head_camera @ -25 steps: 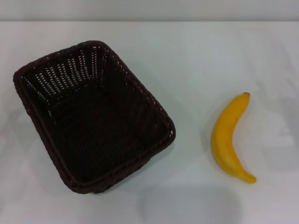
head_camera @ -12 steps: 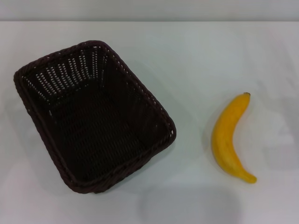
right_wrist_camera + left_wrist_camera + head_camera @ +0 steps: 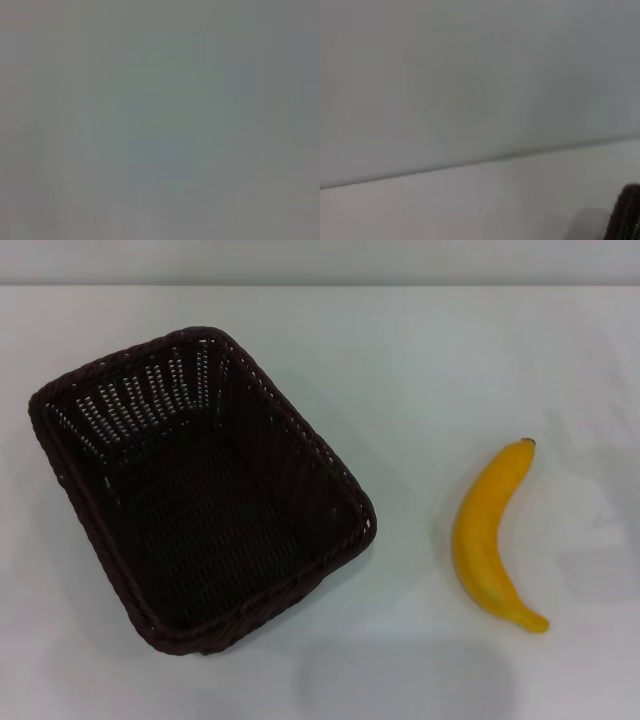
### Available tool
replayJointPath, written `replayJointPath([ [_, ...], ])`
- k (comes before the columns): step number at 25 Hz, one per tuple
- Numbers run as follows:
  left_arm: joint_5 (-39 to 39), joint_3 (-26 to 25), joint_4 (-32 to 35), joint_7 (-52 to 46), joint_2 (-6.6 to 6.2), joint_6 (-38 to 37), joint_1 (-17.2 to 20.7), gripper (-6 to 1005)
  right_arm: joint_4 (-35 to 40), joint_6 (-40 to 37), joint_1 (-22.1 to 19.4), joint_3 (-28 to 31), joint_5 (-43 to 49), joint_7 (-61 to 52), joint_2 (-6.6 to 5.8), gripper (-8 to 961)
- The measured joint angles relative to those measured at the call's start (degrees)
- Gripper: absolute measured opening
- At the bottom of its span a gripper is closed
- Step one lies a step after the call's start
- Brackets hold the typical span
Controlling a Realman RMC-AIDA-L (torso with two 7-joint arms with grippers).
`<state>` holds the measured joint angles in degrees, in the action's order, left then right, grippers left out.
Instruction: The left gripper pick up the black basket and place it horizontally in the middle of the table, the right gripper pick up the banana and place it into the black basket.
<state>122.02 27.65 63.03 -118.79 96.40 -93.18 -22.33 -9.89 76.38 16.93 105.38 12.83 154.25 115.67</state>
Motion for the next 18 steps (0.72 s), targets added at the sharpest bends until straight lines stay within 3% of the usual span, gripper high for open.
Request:
replayJointPath([
  [4, 2.67, 7.32, -0.3, -0.22, -1.15, -0.19, -4.16, 782, -0.01, -0.01, 0.19, -0.01, 0.0, -0.06, 0.09, 797],
  [8, 2.95, 13.41, -1.51, 0.76, -1.28, -0.09, -7.21, 783, 0.01, -0.01, 0.33, -0.2, 0.0, -0.12, 0.15, 797],
  [18, 6.62, 14.87, -7.77, 9.32, 0.4, 1.68, -11.03, 781, 0.13, 0.09, 0.57, -0.22, 0.01, -0.98, 0.43, 797],
])
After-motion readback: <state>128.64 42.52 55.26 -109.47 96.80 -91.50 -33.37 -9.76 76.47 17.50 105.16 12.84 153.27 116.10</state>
